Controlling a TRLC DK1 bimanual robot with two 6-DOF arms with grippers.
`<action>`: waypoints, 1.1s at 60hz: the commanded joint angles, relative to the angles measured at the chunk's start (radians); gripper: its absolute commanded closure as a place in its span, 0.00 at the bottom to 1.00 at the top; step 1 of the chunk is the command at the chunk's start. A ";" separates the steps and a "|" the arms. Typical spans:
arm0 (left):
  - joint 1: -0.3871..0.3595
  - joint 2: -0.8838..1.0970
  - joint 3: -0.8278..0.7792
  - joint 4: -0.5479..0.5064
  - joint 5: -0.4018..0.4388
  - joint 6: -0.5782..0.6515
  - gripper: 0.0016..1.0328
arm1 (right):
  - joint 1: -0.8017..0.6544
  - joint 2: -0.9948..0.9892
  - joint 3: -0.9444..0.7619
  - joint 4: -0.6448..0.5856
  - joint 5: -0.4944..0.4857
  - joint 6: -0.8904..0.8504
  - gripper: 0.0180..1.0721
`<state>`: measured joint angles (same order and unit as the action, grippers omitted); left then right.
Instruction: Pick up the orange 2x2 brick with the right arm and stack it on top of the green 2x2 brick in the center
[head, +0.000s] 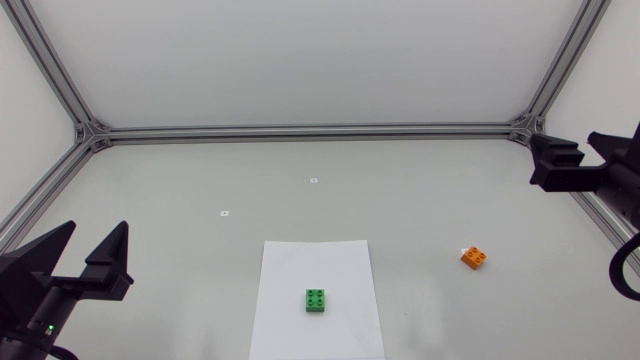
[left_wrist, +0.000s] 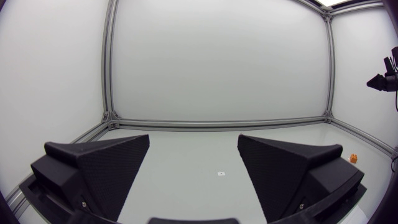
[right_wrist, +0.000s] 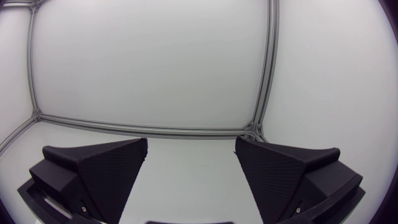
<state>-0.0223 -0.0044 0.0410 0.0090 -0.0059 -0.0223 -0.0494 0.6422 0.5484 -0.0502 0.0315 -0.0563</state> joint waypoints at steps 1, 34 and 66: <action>0.002 -0.008 -0.041 -0.015 0.004 0.013 0.04 | -0.009 0.083 0.074 -0.040 0.008 -0.014 0.05; 0.002 -0.008 -0.041 -0.015 0.004 0.013 0.04 | -0.099 0.608 0.490 -0.766 -0.094 -0.557 0.05; 0.002 -0.008 -0.041 -0.015 0.004 0.013 0.04 | -0.116 0.837 0.653 -1.122 -0.151 -0.749 0.04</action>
<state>-0.0227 -0.0044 0.0410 0.0090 -0.0059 -0.0223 -0.1612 1.4368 1.1698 -1.1194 -0.1093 -0.7517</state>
